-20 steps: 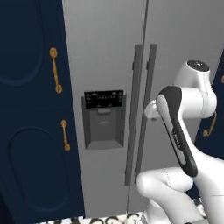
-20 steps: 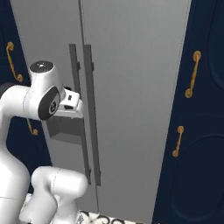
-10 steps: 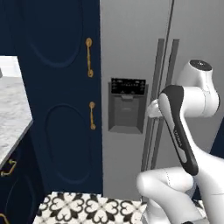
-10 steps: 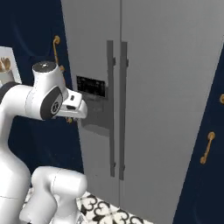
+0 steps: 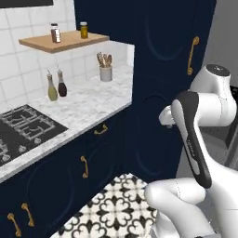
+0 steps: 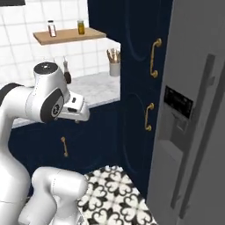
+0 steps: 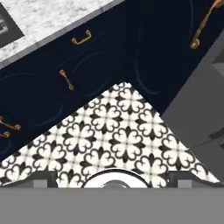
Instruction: Navigate to the toaster.
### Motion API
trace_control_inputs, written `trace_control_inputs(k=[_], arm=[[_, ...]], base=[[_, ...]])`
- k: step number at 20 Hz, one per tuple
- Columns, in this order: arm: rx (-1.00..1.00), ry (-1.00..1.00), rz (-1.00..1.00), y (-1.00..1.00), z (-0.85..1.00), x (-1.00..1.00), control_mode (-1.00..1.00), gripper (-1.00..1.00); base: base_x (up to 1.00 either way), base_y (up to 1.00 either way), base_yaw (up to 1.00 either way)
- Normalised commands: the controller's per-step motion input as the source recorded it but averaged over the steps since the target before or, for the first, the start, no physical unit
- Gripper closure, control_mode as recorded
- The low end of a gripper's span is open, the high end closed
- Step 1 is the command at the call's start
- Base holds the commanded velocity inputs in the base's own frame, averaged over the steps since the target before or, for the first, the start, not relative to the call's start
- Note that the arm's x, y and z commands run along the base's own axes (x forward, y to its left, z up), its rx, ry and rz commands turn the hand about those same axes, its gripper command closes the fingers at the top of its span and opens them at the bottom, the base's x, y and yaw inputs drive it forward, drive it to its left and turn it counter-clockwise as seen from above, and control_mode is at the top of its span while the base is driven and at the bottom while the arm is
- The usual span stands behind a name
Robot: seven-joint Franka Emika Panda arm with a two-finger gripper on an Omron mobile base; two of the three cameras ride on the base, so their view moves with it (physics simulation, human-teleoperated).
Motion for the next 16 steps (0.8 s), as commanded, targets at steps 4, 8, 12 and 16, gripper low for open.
trace_control_inputs(k=[4, 8, 12, 16], arm=[[0.0, 0.0, 0.0, 0.0, 0.0, 0.0, 1.0, -1.0], [0.0, 0.0, 0.0, 0.0, 0.0, 0.0, 1.0, -1.0], [0.0, 0.0, 0.0, 0.0, 0.0, 0.0, 1.0, -1.0], [0.0, 0.0, 0.0, 0.0, 0.0, 0.0, 1.0, -1.0]], base=[[0.02, 0.0, 0.93], [0.02, 0.0, 0.95], [0.0, 0.0, 0.95], [0.0, 0.0, 0.93]])
